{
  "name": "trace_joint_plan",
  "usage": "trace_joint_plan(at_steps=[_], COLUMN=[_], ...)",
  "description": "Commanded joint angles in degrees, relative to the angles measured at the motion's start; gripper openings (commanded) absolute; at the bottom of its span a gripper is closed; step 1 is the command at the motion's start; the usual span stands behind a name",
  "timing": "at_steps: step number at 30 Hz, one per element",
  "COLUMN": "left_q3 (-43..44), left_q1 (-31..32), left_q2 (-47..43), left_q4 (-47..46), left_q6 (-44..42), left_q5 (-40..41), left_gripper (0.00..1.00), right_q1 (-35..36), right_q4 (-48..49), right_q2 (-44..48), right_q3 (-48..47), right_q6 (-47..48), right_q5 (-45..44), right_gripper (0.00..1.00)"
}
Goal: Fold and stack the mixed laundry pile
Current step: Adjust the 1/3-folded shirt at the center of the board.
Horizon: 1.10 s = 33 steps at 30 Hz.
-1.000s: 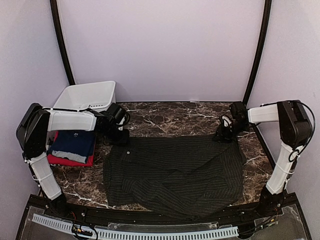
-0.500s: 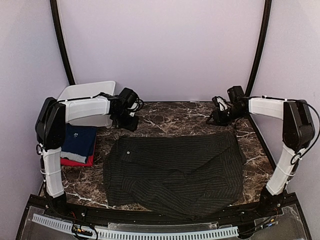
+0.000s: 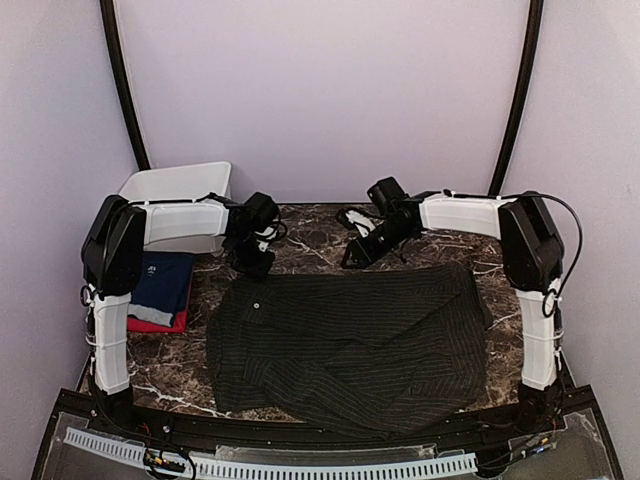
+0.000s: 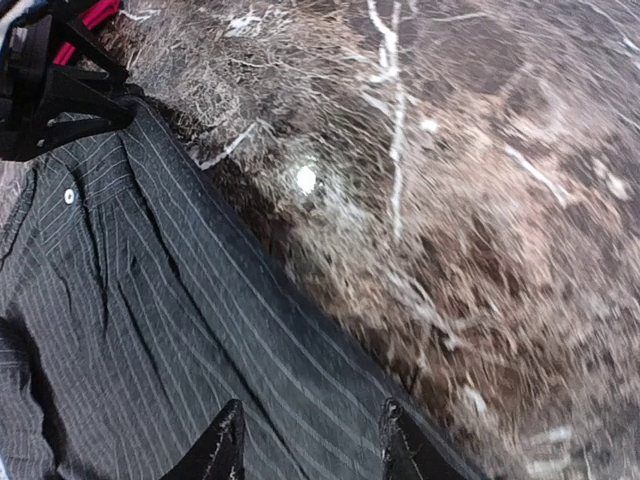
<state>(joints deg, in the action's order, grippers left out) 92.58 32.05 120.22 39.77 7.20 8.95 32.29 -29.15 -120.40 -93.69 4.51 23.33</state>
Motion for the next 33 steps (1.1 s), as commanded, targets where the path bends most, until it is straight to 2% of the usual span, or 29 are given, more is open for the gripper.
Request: trace_joint_plan(at_steps=[1,10,13,18,21,23,26,33], left_q3=[0.81,1.07,0.97,0.45,0.41,0.35,0.16,-3.0], left_q1=[-0.48,-1.39,-1.86,-2.7,-3.24,-3.64,-3.91,-4.73], left_q2=[-0.46,-0.01,0.01,0.16,0.14,0.18,-0.2,-3.38], left_q4=[3.07,3.91,4.06,4.45,5.13,5.86,7.3,10.11], left_q6=[0.79,0.77,0.95,0.81,1.27,1.8,2.57,4.72], left_q5=[0.0,0.97,1.04,1.64,2.96,3.91,6.92,11.63], left_gripper=[0.39,0.4,0.4,0.38,0.3,0.24,0.22,0.26], right_q1=[2.46,4.3,4.51,5.21,5.55,5.88,6.49,7.03], right_q4=[-3.54,-4.63,-5.13,-6.22,-5.9,-5.01,-1.64,-0.58], right_q2=[-5.24,-9.98,-11.03,-11.14,-9.69,-7.83,-3.57,2.21], right_q3=[-6.98,-10.4,-10.5,-9.66,-8.52,-6.55,-1.8,4.95], right_q6=[6.01,10.24,11.38,12.79,12.79,12.1,11.6,11.29], right_q5=[-2.39,-3.47,-1.86,-2.05,-3.29,-3.61,-4.44,-8.07], right_gripper=[0.44,0.46,0.41,0.19,0.0,0.0,0.0,0.0])
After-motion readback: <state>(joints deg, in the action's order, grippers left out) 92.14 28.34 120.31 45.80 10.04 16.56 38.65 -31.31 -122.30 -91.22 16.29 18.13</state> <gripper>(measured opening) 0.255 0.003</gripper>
